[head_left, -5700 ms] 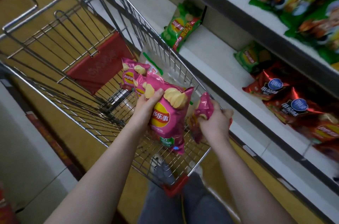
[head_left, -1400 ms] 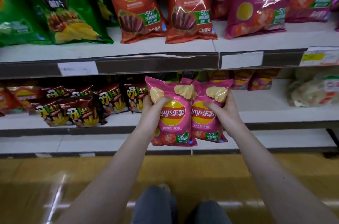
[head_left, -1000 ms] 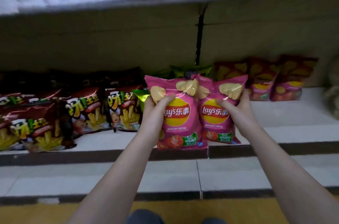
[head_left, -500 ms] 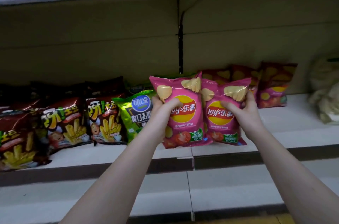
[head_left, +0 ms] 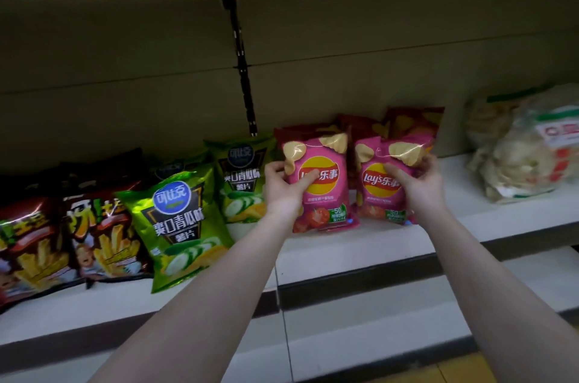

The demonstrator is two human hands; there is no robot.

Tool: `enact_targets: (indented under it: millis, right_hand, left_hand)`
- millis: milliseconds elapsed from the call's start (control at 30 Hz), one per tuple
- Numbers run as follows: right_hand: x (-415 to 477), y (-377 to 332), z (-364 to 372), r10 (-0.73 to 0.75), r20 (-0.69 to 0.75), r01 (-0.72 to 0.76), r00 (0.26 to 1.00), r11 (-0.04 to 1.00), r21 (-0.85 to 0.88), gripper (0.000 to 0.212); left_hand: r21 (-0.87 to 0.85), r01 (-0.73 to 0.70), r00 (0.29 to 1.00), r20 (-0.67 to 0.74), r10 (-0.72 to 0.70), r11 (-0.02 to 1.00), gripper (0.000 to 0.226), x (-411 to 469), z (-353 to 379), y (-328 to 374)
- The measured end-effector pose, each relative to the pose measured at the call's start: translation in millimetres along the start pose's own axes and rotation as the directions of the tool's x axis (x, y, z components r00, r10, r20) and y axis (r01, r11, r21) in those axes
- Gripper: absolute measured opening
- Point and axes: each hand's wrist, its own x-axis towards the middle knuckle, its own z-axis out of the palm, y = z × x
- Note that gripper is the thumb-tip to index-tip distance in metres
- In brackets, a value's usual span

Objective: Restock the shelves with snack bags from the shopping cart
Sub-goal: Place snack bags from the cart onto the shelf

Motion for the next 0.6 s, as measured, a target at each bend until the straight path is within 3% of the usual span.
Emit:
enact_targets:
  millis: [133, 267, 400, 600]
  right_hand:
    - [19.4, 13.2, 4.6, -0.020, -0.008, 0.020, 1.000, 1.000, -0.011, 0.049]
    - [32.7, 20.9, 14.4, -0.017, -0.090, 0.010, 0.996, 0.997, -0.074, 0.074]
    - [33.3, 30.8, 16.1, -0.069, -0.147, 0.050, 0.987, 0.990, -0.130, 0.062]
    - [21.8, 40.4, 17.4, -0.064, -0.139, 0.041, 0.988, 0.986, -0.160, 0.055]
  left_hand:
    - [0.111, -0.047, 0.997, -0.063, 0.054, 0.993, 0.055, 18.9, 15.0, -14.7]
    - [0.258, -0.056, 0.985, -0.145, 0.096, 0.965, 0.057, 29.4, 21.5, -20.3]
    - [0.359, -0.028, 0.981, -0.168, 0.094, 0.933, 0.062, 34.0, 26.5, -26.1]
    - [0.379, 0.008, 0.993, -0.116, 0.039, 0.925, 0.067, 34.7, 29.8, -30.8]
